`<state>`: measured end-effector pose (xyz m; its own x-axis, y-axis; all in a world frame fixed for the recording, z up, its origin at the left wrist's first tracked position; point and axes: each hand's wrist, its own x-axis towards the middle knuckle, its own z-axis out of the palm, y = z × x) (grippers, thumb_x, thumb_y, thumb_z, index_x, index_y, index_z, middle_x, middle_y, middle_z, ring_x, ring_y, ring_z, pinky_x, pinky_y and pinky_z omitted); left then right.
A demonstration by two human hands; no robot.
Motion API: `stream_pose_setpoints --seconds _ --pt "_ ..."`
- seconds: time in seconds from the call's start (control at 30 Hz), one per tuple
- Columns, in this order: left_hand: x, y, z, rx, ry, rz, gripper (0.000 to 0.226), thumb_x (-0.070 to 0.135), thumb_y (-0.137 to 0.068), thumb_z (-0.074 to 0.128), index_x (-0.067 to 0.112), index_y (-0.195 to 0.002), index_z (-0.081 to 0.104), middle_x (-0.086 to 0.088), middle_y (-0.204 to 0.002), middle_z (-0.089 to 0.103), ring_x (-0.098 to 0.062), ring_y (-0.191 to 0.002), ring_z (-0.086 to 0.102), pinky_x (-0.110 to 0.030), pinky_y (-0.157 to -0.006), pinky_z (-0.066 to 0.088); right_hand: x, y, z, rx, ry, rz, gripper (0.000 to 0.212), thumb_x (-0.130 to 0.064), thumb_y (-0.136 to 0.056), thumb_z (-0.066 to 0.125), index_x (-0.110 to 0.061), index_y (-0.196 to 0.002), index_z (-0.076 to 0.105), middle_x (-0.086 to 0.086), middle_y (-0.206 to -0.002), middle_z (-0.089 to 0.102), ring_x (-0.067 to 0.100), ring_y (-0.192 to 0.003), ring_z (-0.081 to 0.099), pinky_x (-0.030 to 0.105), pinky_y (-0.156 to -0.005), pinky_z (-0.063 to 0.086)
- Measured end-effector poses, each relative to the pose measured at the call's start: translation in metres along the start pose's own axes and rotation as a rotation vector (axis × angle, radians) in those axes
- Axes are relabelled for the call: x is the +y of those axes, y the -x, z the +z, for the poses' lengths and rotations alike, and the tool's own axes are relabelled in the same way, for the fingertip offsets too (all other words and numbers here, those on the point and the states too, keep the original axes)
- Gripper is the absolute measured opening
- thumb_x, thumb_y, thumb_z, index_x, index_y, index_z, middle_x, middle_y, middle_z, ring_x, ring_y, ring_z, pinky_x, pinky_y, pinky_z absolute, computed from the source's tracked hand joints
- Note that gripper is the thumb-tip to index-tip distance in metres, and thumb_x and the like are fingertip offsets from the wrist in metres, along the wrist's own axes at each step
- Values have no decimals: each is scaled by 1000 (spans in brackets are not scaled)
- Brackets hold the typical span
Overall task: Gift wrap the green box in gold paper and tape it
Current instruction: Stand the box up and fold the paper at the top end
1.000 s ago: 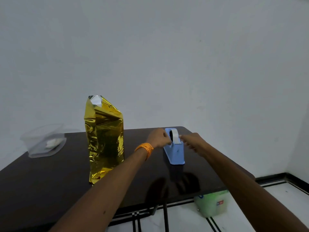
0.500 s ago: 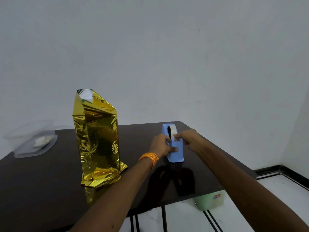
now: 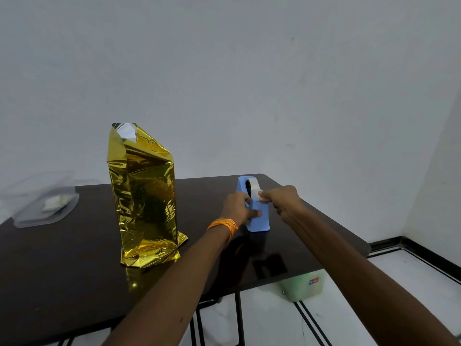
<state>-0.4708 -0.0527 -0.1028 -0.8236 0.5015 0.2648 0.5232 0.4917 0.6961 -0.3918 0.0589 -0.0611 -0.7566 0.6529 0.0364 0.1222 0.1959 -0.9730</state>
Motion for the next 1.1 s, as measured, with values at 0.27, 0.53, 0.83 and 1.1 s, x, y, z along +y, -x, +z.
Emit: stream_pose_setpoints --seconds 0.27,0.53,0.83,1.1 --pt "1 1 1 3 6 -9 45 29 -75 85 4 -108 68 -15 -109 69 -25 -89 62 -36 -77 57 28 -1 6 30 38 6 18 -11 -79 81 -1 -71 69 11 -69 63 13 -50 52 19 -39 36" --pt "2 4 0 -12 54 -16 43 26 -72 87 3 -102 66 -16 -106 68 -29 -92 68 -42 -73 61 29 -4 -1 13 309 -216 23 -14 -79 77 4 -66 70 4 -56 60 13 -54 57 25 -48 40" --pt "4 10 -1 -32 3 -18 47 27 -76 83 4 -113 66 -15 -113 67 -31 -97 67 -38 -82 58 56 7 -25 -4 479 -198 22 -20 -83 76 -9 -64 71 8 -68 71 17 -63 64 39 -64 57" --pt "37 26 -69 171 -187 120 34 2 -86 54 7 -120 62 -17 -111 68 -34 -104 62 -35 -77 49 -13 23 -24 5 193 -456 7 -30 -90 67 -26 -94 71 -5 -93 70 13 -89 65 26 -67 46"
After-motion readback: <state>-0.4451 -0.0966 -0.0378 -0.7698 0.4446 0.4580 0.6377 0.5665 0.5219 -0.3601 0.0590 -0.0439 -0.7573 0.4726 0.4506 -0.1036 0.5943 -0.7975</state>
